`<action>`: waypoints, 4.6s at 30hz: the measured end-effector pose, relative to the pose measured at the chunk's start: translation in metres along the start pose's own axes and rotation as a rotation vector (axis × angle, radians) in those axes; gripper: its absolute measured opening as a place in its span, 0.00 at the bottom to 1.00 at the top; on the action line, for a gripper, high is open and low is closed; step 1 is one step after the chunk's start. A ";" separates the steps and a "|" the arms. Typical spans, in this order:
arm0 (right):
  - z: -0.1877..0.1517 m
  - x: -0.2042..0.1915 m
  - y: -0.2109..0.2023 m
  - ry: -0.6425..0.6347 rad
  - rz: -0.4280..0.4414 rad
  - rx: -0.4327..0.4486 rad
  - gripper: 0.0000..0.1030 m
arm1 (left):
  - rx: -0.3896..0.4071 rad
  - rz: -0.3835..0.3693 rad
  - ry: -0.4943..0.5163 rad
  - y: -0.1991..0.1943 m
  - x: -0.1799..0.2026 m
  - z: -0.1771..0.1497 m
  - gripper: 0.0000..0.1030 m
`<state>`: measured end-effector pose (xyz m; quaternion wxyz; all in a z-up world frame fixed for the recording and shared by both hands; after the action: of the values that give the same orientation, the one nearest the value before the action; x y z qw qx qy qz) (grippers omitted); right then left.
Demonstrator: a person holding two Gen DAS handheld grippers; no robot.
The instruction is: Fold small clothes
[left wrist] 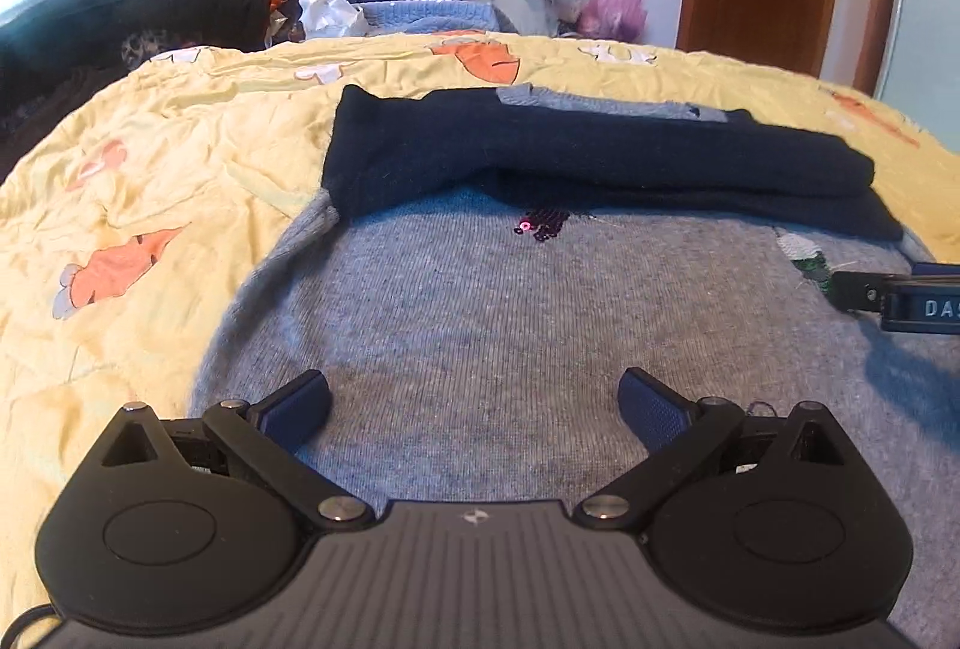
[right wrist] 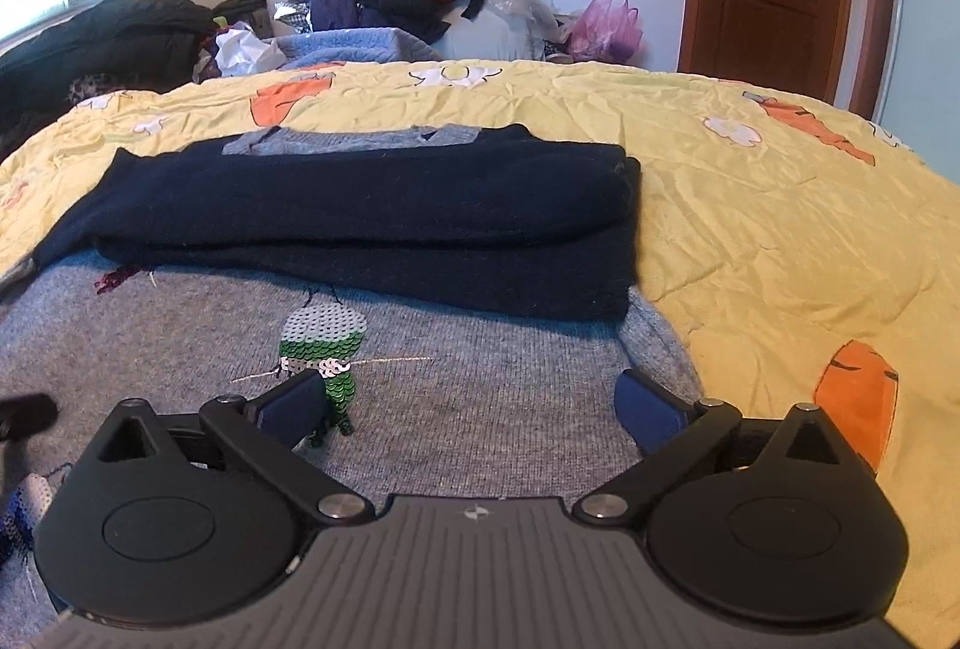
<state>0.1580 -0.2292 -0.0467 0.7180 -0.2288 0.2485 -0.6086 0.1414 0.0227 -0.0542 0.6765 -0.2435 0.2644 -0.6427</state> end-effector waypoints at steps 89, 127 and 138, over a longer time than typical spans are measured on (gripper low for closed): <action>-0.089 -0.033 -0.105 0.024 -0.029 -0.004 1.00 | 0.005 0.002 0.012 -0.057 0.002 -0.050 1.00; -0.105 -0.039 -0.127 0.004 0.002 -0.012 1.00 | -0.004 0.010 0.022 -0.089 -0.010 -0.076 1.00; -0.143 -0.031 -0.177 -0.107 0.063 -0.046 1.00 | -0.048 -0.005 0.021 -0.149 -0.034 -0.127 1.00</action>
<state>-0.0720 -0.2298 -0.0427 0.7437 -0.2694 0.2308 -0.5667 -0.0553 0.0502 -0.0473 0.6660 -0.2534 0.2861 -0.6406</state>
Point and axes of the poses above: each gripper's, at about its wrist camera, not at the fingertips, and y roughly the way its jaws point, x to its right, z to its top, the point moved 8 cm from there along y, roughly the way its jaws point, and after that the axes turned 4 degrees about z, right-handed, at the moved point
